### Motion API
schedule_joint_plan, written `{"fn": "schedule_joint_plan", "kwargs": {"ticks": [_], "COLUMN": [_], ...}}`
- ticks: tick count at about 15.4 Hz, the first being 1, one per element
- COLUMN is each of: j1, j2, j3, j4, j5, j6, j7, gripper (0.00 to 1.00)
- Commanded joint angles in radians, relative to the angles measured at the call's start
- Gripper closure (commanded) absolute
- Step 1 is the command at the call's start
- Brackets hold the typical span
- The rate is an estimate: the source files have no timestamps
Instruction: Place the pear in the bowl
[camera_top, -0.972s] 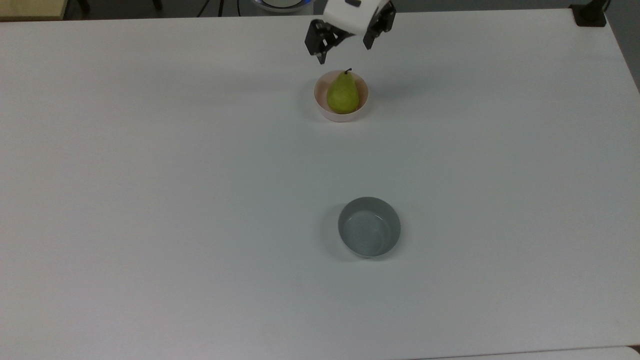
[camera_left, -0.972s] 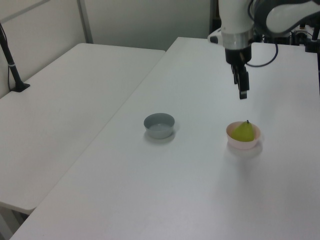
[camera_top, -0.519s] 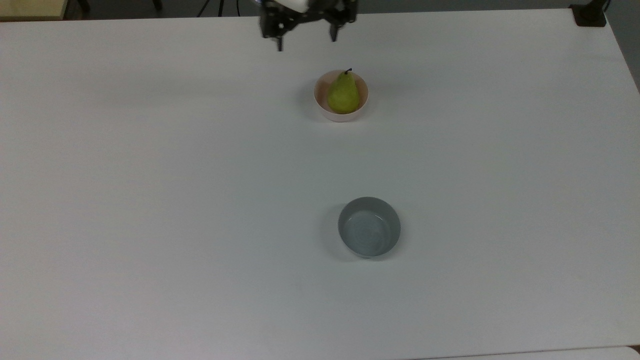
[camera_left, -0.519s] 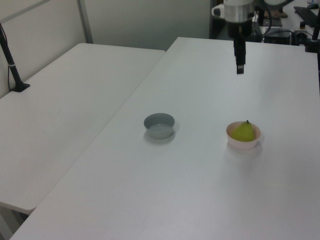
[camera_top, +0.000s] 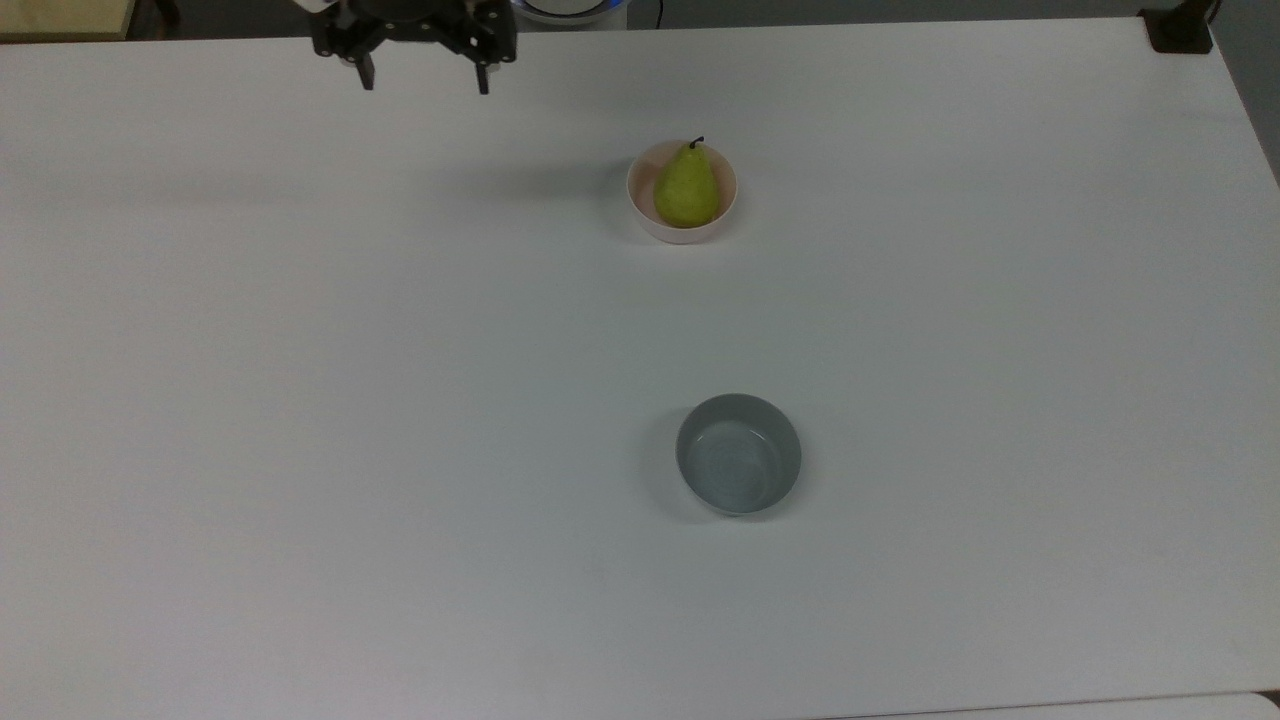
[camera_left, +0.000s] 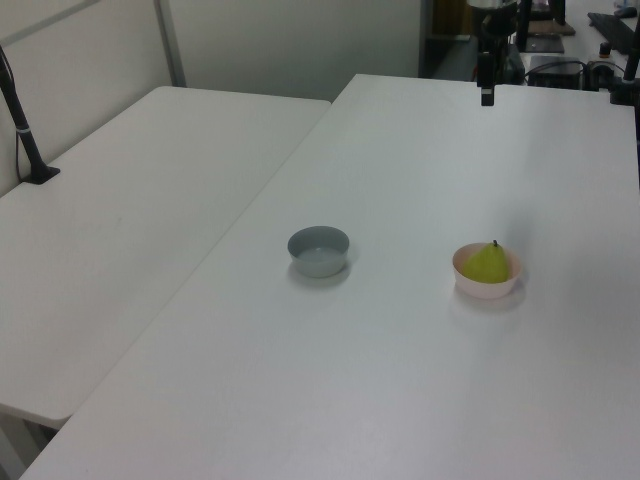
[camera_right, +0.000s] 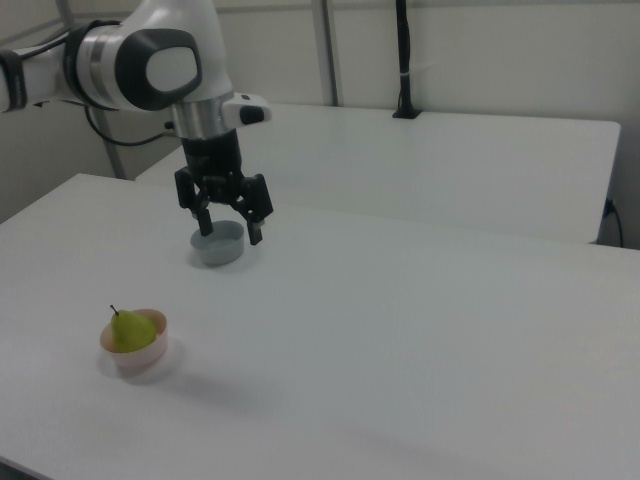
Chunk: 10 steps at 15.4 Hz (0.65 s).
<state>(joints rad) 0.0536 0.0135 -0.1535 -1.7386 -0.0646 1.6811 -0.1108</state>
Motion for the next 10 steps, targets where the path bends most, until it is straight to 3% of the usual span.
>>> {"fn": "schedule_joint_plan", "kwargs": {"ticks": [1, 10], "j1": [-0.047, -0.058], "j2": [0.016, 0.011], "j3": [0.012, -0.001], "j4": [0.071, 0.082], "j5": [0.026, 0.039], "j6": [-0.029, -0.029], "j7": [-0.015, 0.066], "gripper": [0.0, 0.0]}}
